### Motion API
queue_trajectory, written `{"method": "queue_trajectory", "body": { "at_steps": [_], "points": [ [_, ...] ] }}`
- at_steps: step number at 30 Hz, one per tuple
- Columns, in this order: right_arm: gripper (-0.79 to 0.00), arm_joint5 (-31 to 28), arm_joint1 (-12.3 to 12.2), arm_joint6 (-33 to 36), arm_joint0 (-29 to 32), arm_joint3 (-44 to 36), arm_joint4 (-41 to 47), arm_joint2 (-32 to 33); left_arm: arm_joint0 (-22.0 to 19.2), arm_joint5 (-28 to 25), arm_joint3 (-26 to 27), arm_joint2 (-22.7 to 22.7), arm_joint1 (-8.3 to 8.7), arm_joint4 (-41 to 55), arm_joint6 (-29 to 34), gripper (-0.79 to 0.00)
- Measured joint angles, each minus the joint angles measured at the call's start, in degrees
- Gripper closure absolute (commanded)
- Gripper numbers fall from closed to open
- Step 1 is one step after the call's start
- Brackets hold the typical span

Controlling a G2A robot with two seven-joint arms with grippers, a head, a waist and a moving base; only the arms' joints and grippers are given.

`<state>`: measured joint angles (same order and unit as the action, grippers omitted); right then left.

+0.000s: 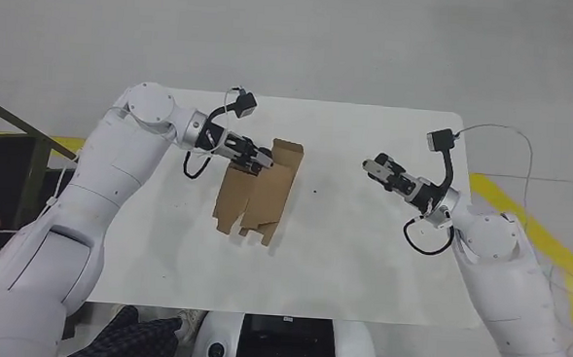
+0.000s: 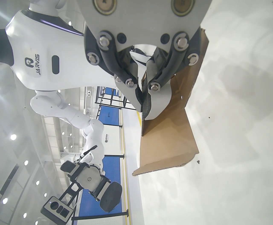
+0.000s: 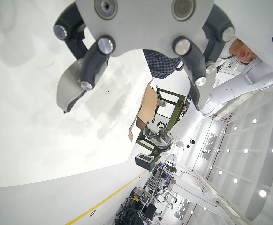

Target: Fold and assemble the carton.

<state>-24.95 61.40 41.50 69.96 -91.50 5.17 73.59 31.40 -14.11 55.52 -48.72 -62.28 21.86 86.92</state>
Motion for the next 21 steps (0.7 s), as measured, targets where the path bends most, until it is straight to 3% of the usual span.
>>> {"method": "queue_trajectory", "body": {
  "at_steps": [9, 21],
  "points": [
    [-0.785, -1.11, 1.32, 1.58, -4.61, 2.96, -0.97, -7.24, -1.77, -0.3, 3.29, 4.77, -1.79, -0.07, 1.09, 0.0],
    [-0.785, -1.05, 2.13, 4.45, -7.21, 6.85, -0.08, -11.22, -5.51, -2.19, 0.41, 9.3, -3.81, 1.07, 1.04, 0.0]
  ]
}}
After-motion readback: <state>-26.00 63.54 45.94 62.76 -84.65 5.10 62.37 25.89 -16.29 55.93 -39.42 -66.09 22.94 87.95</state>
